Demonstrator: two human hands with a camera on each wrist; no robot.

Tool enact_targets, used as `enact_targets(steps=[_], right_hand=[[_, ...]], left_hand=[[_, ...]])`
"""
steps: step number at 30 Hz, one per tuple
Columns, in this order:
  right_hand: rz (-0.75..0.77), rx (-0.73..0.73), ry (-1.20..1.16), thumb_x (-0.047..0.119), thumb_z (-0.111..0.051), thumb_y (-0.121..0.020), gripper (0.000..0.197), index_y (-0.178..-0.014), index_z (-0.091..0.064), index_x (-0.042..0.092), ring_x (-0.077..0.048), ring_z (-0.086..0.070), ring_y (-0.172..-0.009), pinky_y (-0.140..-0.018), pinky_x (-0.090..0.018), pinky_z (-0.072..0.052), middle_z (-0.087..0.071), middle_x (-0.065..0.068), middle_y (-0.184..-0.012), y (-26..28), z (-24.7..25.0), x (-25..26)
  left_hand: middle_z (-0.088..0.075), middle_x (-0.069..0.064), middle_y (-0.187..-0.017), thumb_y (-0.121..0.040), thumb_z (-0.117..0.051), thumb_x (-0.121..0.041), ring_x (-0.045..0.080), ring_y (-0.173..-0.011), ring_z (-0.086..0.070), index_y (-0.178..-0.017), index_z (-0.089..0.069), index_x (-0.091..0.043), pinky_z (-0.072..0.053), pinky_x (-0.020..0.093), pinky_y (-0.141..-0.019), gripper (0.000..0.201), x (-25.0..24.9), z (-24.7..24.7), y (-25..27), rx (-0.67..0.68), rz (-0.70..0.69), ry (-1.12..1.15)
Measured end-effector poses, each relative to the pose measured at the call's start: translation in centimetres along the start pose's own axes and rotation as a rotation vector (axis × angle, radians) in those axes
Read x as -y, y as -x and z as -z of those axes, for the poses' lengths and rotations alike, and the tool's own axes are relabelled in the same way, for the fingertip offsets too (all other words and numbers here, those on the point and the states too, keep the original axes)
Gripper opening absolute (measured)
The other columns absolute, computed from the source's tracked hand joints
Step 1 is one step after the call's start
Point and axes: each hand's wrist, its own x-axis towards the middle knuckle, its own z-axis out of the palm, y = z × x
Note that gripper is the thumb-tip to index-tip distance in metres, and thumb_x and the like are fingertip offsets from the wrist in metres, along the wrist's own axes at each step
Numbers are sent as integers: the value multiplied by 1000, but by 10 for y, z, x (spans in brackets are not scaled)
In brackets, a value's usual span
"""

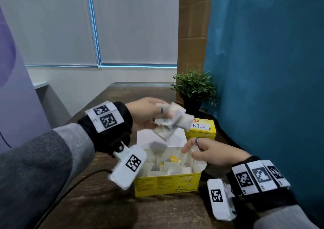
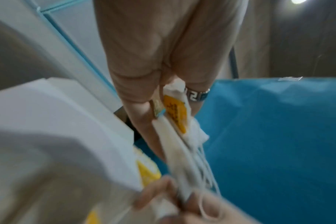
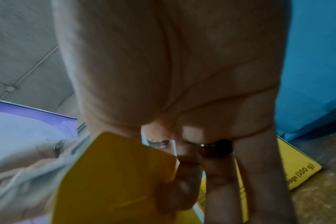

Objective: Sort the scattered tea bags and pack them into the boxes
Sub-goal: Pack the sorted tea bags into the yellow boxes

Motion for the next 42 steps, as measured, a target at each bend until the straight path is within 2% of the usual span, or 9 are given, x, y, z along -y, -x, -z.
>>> enact_targets(steps=[3, 5, 9, 16, 21, 24, 30, 38, 42], right_hand=[[27, -1, -64, 14, -52, -91, 15, -103, -60, 19, -1, -53, -67, -67, -21, -41, -58, 6, -78, -1, 0, -3], [12, -2, -78, 15, -51, -91, 15, -100, -59, 23, 0, -44, -58, -60, -19, -35, -46, 13, -67, 0, 1, -4], [-5, 10, -61, 17, -48, -90, 21, -107, -58, 22, -17, -38, -62, -61, -29, -32, -39, 5, -64, -1, -1, -6], [-26, 16, -24, 15, -45, -91, 25, -112, -59, 20, -8, -33, -50, -50, -22, -28, -36, 8, -59, 0, 0, -5], [2, 22, -65, 29, -50, -94, 18, -106, -61, 22, -9, -47, -73, -73, -26, -40, -52, 7, -78, 0, -1, -3], [-4, 15, -88, 51, -59, -84, 26, -95, -63, 27, -12, -57, -95, -92, -30, -43, -64, 5, -100, -1, -1, -3], [-40, 32, 34, 51, -66, -79, 40, -110, -62, 27, -10, -53, -111, -101, -31, -42, -60, 8, -118, -1, -1, -4], [-8, 39, 36, 42, -65, -83, 12, -85, -62, 31, -8, -51, -80, -73, -26, -40, -52, 16, -80, -2, -2, -4], [-21, 37, 25, 38, -64, -84, 11, -76, -60, 33, -10, -51, -76, -71, -28, -41, -54, 12, -77, -1, -2, -5]], left_hand=[[-57, 6, -76, -90, -48, 4, 16, -60, -53, -93, -60, -13, -50, 23, -48, 21, 26, -18, -6, 134, 203, -203], [-62, 7, -83, -88, -58, -2, 18, -65, -56, -96, -66, -21, -50, 26, -51, 22, 34, -20, -9, 158, 272, -423], [-65, 8, -89, -79, -71, -8, 18, -72, -59, -92, -67, -22, -53, 29, -67, 19, 32, -11, -15, 128, 225, -579], [-62, 4, -80, -78, -69, 3, 23, -67, -63, -93, -63, -13, -55, 27, -54, 23, 31, 3, -12, 199, 261, -512], [-63, -2, -80, -70, -78, -2, 23, -76, -62, -91, -62, -23, -57, 37, -66, 34, 35, 3, -3, 240, 224, -831], [-63, -3, -83, -70, -78, -1, 16, -70, -62, -89, -61, -27, -58, 39, -64, 36, 35, 4, 0, 235, 116, -774], [-67, 2, -86, -82, -65, 3, 13, -64, -61, -96, -62, -19, -54, 23, -52, 26, 31, 12, 4, 230, 102, -382], [-54, 3, -101, -91, -50, -3, 10, -60, -61, -102, -59, -25, -51, 21, -51, 26, 32, 13, 6, 329, 264, -856], [-48, -3, -100, -90, -48, -3, 7, -70, -53, -106, -56, -29, -45, 9, -53, 31, 42, 8, 3, 312, 148, -1034]])
